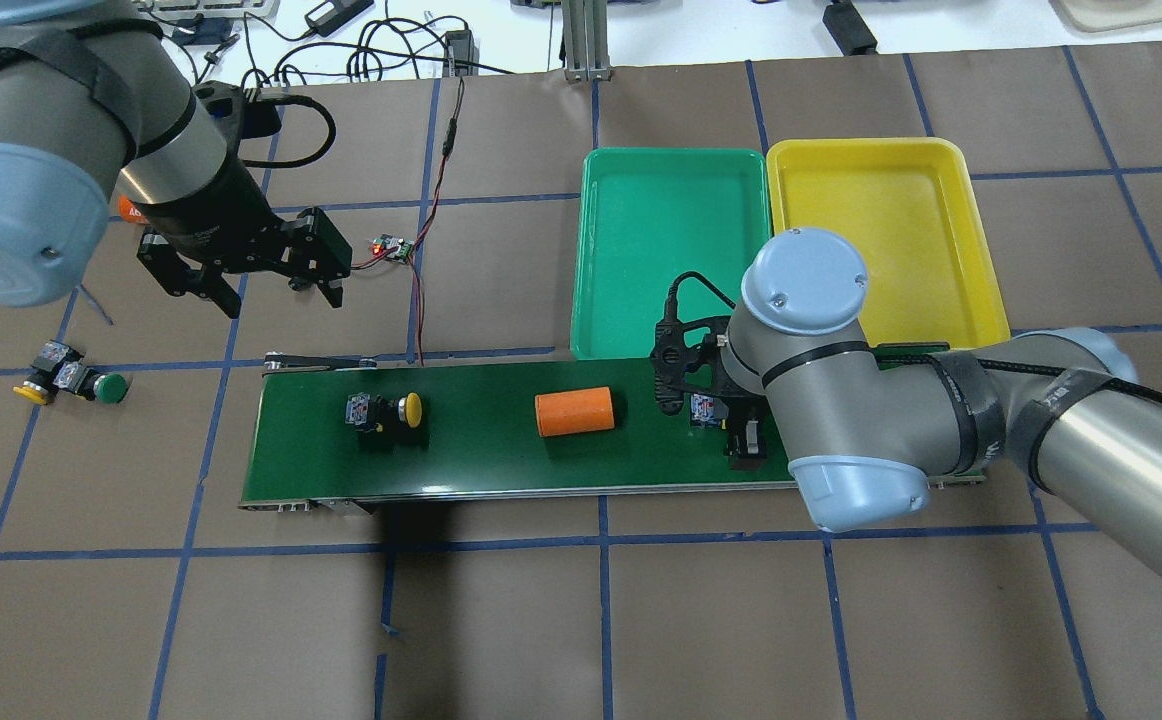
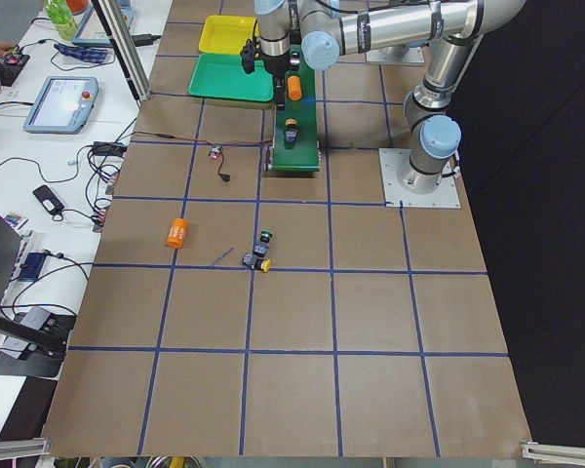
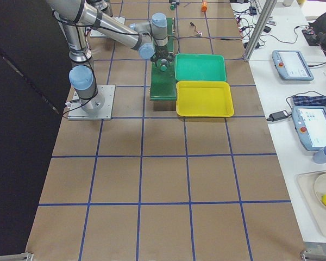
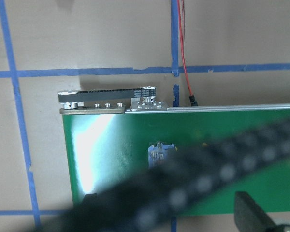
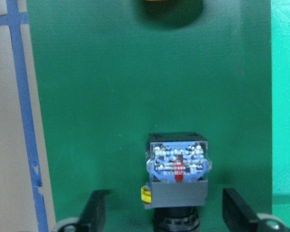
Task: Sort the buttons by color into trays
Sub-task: 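Lift green button into green tray with right while left returns to pile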
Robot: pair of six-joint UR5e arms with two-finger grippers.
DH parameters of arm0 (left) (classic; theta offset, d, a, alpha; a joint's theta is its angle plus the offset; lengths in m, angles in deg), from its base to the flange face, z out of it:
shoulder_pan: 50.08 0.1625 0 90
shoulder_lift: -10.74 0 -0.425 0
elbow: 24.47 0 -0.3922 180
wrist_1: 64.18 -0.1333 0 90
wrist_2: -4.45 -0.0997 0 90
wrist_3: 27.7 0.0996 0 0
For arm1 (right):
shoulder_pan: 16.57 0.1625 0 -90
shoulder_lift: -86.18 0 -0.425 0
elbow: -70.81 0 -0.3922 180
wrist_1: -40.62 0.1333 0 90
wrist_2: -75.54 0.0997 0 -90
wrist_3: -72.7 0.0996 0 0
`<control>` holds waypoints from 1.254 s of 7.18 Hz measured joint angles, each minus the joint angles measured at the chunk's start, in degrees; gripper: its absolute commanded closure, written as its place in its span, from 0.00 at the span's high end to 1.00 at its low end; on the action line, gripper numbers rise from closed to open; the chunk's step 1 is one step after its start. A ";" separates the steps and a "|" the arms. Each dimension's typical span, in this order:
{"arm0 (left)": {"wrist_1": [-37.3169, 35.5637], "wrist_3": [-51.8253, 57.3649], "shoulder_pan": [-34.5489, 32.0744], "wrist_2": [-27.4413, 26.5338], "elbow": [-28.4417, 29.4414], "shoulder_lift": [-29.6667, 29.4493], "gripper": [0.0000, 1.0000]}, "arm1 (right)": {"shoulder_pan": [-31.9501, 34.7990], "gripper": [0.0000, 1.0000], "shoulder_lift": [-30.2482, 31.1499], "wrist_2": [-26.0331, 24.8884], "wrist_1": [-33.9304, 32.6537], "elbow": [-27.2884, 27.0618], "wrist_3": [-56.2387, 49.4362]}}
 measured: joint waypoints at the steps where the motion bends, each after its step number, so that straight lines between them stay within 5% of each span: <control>1: 1.65 -0.36 -0.40 -0.08 1.05 0.18 1.00 | 0.19 0.37 0.01 -0.17 0.00 0.02 0.00; 4: 2.74 -0.54 -0.67 0.05 2.00 -0.01 1.00 | 0.28 0.25 -0.02 -1.07 -0.25 2.55 -0.32; 7: 2.77 -0.55 -0.66 0.55 2.08 -0.24 1.00 | 0.04 0.25 -5.54 -2.49 1.08 13.84 -1.27; 8: 2.67 -0.55 -0.66 0.57 2.08 -0.34 1.00 | -0.13 0.30 -8.70 -3.85 4.49 20.21 -1.78; 9: 2.52 -0.42 -0.45 0.29 2.14 -0.51 1.00 | -0.25 0.59 -11.72 -4.77 9.05 26.57 -2.08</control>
